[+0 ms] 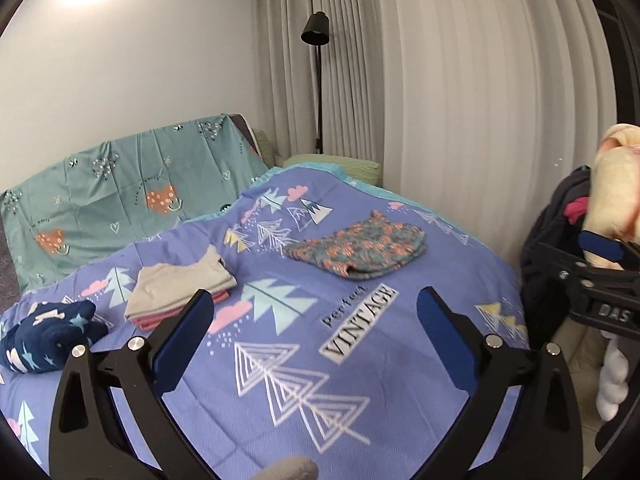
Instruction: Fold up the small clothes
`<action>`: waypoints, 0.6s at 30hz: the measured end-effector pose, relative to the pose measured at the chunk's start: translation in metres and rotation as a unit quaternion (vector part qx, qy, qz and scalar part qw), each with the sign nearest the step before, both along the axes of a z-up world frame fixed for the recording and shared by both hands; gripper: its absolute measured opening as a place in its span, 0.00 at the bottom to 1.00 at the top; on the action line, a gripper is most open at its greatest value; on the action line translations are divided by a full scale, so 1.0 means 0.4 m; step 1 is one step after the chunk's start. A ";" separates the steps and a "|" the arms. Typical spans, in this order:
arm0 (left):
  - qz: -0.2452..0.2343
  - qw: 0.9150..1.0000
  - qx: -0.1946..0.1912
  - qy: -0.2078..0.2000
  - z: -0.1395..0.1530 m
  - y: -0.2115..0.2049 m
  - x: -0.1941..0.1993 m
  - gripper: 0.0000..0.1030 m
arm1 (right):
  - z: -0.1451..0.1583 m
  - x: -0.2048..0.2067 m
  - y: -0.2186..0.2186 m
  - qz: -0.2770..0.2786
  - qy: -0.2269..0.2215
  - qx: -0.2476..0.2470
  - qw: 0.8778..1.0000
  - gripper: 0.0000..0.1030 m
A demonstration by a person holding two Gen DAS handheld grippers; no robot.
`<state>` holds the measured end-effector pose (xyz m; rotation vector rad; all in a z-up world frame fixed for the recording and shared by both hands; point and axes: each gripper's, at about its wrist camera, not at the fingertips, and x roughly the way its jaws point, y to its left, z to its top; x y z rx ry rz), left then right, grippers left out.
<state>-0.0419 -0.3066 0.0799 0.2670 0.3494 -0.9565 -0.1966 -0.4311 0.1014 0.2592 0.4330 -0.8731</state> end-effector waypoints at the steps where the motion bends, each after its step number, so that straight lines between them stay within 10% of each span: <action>1: -0.002 1.000 -0.003 0.002 0.001 0.016 -0.004 0.99 | 0.000 0.000 0.009 0.001 0.002 0.002 1.000 0.98; 18: -0.023 0.999 -0.018 0.038 -0.002 0.201 -0.055 0.99 | 0.013 -0.015 0.174 -0.002 0.022 0.012 1.000 0.98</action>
